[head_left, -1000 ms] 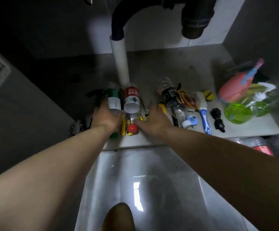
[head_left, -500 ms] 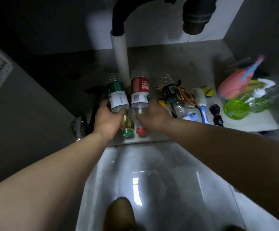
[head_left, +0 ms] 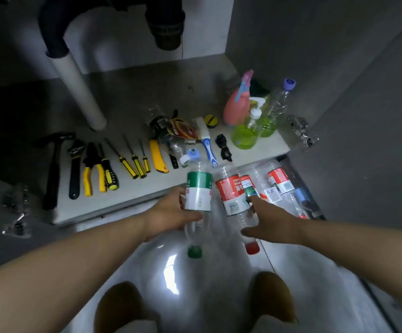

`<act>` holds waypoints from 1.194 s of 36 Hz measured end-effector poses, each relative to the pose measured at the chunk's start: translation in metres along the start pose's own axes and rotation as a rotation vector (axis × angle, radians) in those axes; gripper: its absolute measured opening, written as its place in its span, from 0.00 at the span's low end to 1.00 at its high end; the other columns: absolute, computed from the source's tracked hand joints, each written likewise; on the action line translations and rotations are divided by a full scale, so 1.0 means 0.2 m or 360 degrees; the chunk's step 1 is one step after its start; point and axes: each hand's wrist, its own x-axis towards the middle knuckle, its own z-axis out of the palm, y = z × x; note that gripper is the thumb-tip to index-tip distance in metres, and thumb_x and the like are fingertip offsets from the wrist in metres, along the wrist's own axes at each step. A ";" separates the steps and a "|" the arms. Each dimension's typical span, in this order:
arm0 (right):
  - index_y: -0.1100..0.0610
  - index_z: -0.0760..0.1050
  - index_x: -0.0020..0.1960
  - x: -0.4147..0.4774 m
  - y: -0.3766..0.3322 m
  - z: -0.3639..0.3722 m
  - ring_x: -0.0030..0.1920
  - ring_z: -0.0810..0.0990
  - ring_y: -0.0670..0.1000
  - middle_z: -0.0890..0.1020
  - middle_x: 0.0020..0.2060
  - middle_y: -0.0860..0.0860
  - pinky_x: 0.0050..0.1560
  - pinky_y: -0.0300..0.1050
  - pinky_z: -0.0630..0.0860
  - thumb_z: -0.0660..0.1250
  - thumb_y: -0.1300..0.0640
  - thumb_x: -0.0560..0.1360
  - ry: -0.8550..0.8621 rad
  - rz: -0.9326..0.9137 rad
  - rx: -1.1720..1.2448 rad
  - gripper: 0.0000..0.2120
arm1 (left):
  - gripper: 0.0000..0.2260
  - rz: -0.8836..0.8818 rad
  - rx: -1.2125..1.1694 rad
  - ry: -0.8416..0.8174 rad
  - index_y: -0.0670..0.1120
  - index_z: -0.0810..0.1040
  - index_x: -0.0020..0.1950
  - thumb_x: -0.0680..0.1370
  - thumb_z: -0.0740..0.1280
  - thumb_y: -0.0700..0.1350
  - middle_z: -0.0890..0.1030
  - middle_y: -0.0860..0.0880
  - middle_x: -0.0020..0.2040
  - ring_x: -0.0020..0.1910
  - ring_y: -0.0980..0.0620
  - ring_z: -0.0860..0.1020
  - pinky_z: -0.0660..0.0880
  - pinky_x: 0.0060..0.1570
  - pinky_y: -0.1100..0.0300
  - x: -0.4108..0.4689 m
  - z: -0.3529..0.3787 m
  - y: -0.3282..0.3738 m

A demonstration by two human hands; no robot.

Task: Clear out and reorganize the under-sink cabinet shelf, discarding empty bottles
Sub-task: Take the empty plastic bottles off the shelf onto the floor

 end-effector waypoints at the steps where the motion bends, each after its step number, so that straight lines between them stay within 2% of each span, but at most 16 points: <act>1: 0.25 0.59 0.55 0.01 0.04 0.01 0.50 0.77 0.38 0.73 0.48 0.27 0.39 0.26 0.70 0.76 0.43 0.69 -0.0031 0.0029 0.0013 0.29 | 0.30 -0.0053 -0.0011 -0.0046 0.50 0.68 0.71 0.73 0.78 0.43 0.80 0.48 0.57 0.54 0.51 0.82 0.82 0.55 0.49 0.01 0.04 -0.01; 3: 0.29 0.60 0.60 0.03 0.09 0.06 0.57 0.78 0.43 0.75 0.55 0.32 0.47 0.30 0.74 0.76 0.44 0.70 -0.0063 0.0068 0.0004 0.30 | 0.29 -0.0170 -0.0083 -0.0115 0.47 0.67 0.71 0.74 0.77 0.43 0.80 0.45 0.59 0.56 0.47 0.83 0.82 0.56 0.44 0.03 0.11 -0.04; 5: 0.41 0.61 0.69 0.09 0.14 0.11 0.62 0.78 0.50 0.76 0.64 0.42 0.56 0.42 0.78 0.76 0.44 0.71 -0.0079 0.0103 -0.0057 0.34 | 0.27 -0.0285 -0.0102 -0.0160 0.46 0.68 0.70 0.75 0.76 0.43 0.80 0.44 0.61 0.57 0.45 0.83 0.82 0.55 0.42 0.07 0.17 -0.09; 7: 0.48 0.59 0.73 0.16 0.17 0.16 0.61 0.79 0.53 0.76 0.66 0.48 0.59 0.48 0.80 0.76 0.45 0.71 -0.0071 0.0149 -0.0106 0.37 | 0.26 -0.0408 -0.0087 -0.0177 0.46 0.68 0.69 0.76 0.76 0.44 0.81 0.44 0.61 0.57 0.46 0.83 0.83 0.53 0.44 0.14 0.22 -0.14; 9: 0.51 0.57 0.75 0.18 0.13 0.18 0.60 0.80 0.55 0.75 0.67 0.51 0.59 0.52 0.81 0.75 0.45 0.72 -0.0010 0.0177 -0.0125 0.40 | 0.26 -0.0454 -0.0088 -0.0184 0.47 0.69 0.70 0.76 0.75 0.45 0.81 0.44 0.61 0.57 0.46 0.83 0.83 0.53 0.46 0.16 0.23 -0.18; 14: 0.53 0.49 0.79 0.27 0.10 0.21 0.60 0.81 0.58 0.74 0.69 0.55 0.58 0.56 0.81 0.73 0.43 0.73 0.0121 0.0215 -0.0198 0.45 | 0.25 -0.0505 -0.0142 -0.0079 0.46 0.71 0.69 0.75 0.76 0.47 0.81 0.43 0.60 0.55 0.44 0.83 0.84 0.52 0.44 0.29 0.29 -0.24; 20: 0.54 0.51 0.79 0.32 0.15 0.25 0.57 0.83 0.59 0.67 0.74 0.58 0.57 0.56 0.82 0.71 0.44 0.76 0.0273 0.0176 -0.0311 0.42 | 0.25 -0.0443 -0.0245 0.0160 0.45 0.70 0.70 0.76 0.75 0.46 0.81 0.42 0.59 0.54 0.43 0.83 0.84 0.50 0.43 0.42 0.39 -0.23; 23: 0.53 0.49 0.80 0.32 0.17 0.27 0.61 0.80 0.60 0.60 0.78 0.58 0.56 0.55 0.82 0.70 0.47 0.77 0.0350 0.0098 -0.0438 0.41 | 0.27 -0.0361 -0.0283 0.0186 0.44 0.68 0.72 0.76 0.75 0.44 0.80 0.41 0.60 0.56 0.42 0.82 0.83 0.52 0.41 0.45 0.42 -0.21; 26: 0.51 0.55 0.79 0.30 0.21 0.29 0.68 0.74 0.60 0.62 0.77 0.57 0.57 0.52 0.80 0.71 0.51 0.75 0.0451 -0.0171 -0.0619 0.38 | 0.28 -0.0235 -0.0265 0.0167 0.42 0.67 0.74 0.77 0.74 0.42 0.80 0.39 0.62 0.59 0.40 0.82 0.80 0.59 0.40 0.47 0.45 -0.20; 30: 0.53 0.59 0.80 0.26 0.27 0.32 0.78 0.61 0.61 0.61 0.79 0.57 0.72 0.58 0.68 0.68 0.49 0.77 0.0367 -0.0469 -0.0929 0.35 | 0.28 -0.0079 -0.0211 0.0128 0.44 0.66 0.75 0.77 0.73 0.39 0.80 0.42 0.64 0.63 0.44 0.80 0.78 0.64 0.44 0.47 0.48 -0.19; 33: 0.54 0.58 0.80 0.24 0.29 0.34 0.79 0.59 0.61 0.59 0.80 0.56 0.73 0.58 0.66 0.69 0.49 0.76 0.0303 -0.0457 -0.0982 0.37 | 0.20 0.0030 -0.0172 0.0178 0.44 0.73 0.69 0.78 0.72 0.39 0.82 0.43 0.60 0.60 0.46 0.81 0.79 0.62 0.45 0.47 0.49 -0.19; 35: 0.53 0.56 0.81 0.23 0.29 0.34 0.80 0.57 0.61 0.56 0.81 0.55 0.74 0.58 0.64 0.68 0.48 0.77 0.0289 -0.0431 -0.0974 0.37 | 0.18 0.0025 -0.0171 0.0237 0.43 0.72 0.66 0.78 0.72 0.40 0.82 0.44 0.59 0.58 0.47 0.82 0.81 0.59 0.47 0.47 0.49 -0.20; 37: 0.53 0.53 0.81 0.23 0.29 0.35 0.80 0.54 0.60 0.53 0.81 0.54 0.75 0.59 0.63 0.67 0.48 0.77 0.0261 -0.0393 -0.0960 0.38 | 0.20 0.0018 -0.0133 0.0282 0.43 0.70 0.67 0.78 0.72 0.42 0.82 0.45 0.59 0.57 0.49 0.82 0.82 0.57 0.51 0.46 0.49 -0.21; 40: 0.52 0.49 0.82 0.22 0.27 0.38 0.81 0.50 0.59 0.49 0.82 0.53 0.76 0.59 0.61 0.67 0.47 0.78 0.0228 -0.0334 -0.0931 0.40 | 0.25 0.0087 -0.0094 0.0267 0.45 0.68 0.73 0.78 0.72 0.41 0.81 0.47 0.63 0.60 0.52 0.81 0.81 0.60 0.55 0.45 0.51 -0.24; 42: 0.53 0.48 0.82 0.22 0.26 0.38 0.81 0.48 0.59 0.46 0.82 0.53 0.76 0.59 0.61 0.66 0.47 0.78 0.0211 -0.0310 -0.0917 0.41 | 0.29 0.0102 -0.0032 0.0249 0.50 0.64 0.77 0.78 0.72 0.40 0.79 0.52 0.64 0.61 0.55 0.79 0.79 0.55 0.67 0.44 0.51 -0.24; 43: 0.53 0.47 0.82 0.22 0.26 0.38 0.81 0.47 0.59 0.45 0.82 0.53 0.76 0.59 0.61 0.66 0.47 0.78 0.0206 -0.0306 -0.0916 0.41 | 0.31 0.0090 0.0024 0.0237 0.52 0.63 0.78 0.78 0.71 0.40 0.78 0.53 0.64 0.61 0.55 0.79 0.77 0.52 0.70 0.44 0.51 -0.24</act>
